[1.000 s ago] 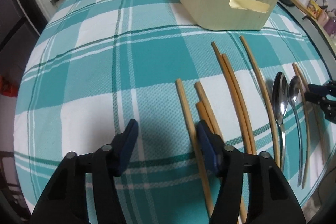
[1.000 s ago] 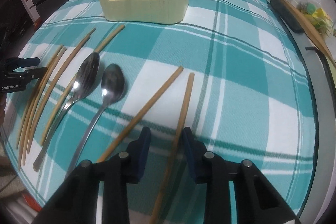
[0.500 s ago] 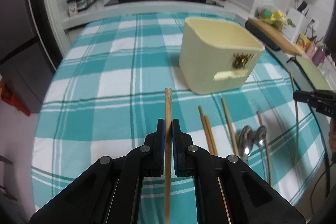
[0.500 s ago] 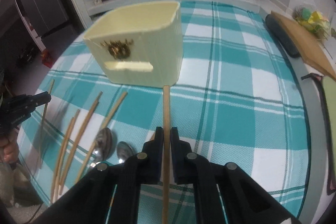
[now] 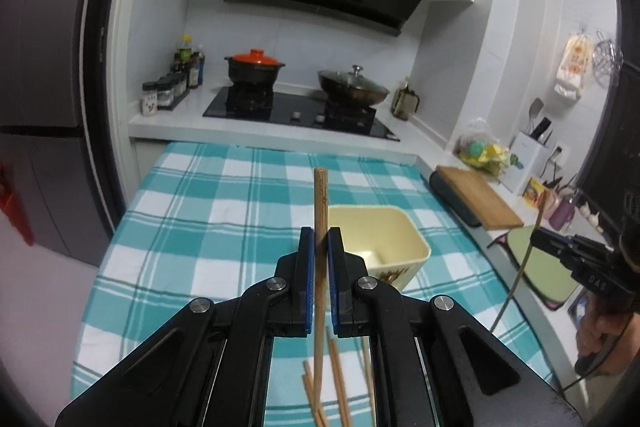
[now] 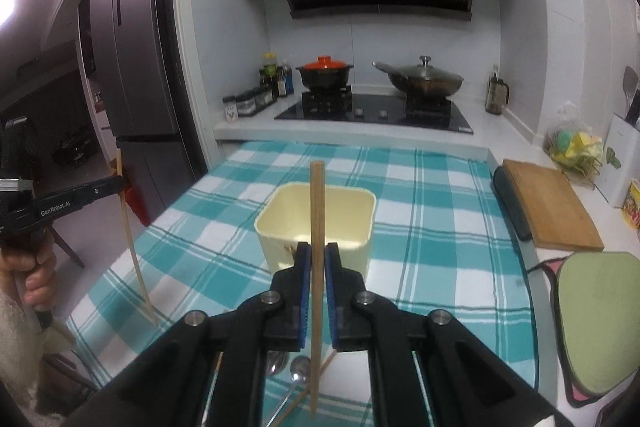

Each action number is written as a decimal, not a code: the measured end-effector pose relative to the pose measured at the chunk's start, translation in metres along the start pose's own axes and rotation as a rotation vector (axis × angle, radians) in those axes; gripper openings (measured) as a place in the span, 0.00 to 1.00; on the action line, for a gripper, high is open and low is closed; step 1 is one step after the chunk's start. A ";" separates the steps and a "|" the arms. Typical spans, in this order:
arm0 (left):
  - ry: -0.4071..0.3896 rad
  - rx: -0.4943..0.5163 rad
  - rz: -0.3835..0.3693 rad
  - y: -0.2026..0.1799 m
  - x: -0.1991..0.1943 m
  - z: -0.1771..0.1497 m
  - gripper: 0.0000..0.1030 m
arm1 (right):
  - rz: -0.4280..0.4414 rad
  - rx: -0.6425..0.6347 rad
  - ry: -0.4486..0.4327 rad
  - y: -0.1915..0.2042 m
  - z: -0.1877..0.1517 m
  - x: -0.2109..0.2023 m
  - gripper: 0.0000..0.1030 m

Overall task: Organize utensils
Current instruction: 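Lift the held chopsticks upright and drop them into the cream holder with both tools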

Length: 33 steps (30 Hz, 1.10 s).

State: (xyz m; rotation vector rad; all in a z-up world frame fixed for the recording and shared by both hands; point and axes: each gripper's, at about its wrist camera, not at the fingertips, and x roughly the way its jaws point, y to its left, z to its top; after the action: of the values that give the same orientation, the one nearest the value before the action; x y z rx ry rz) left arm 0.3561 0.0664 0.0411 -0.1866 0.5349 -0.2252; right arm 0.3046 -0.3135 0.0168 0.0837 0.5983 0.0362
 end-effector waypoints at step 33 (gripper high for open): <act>0.182 -0.041 0.092 -0.029 0.206 0.024 0.64 | -0.007 0.097 0.076 -0.049 0.058 0.205 0.35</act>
State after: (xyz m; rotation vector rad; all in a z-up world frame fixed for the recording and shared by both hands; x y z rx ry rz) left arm 0.5358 -0.0126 -0.0309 -0.1824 0.7273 -0.1426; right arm 0.5074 -0.3545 -0.0551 0.1752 0.6767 0.0035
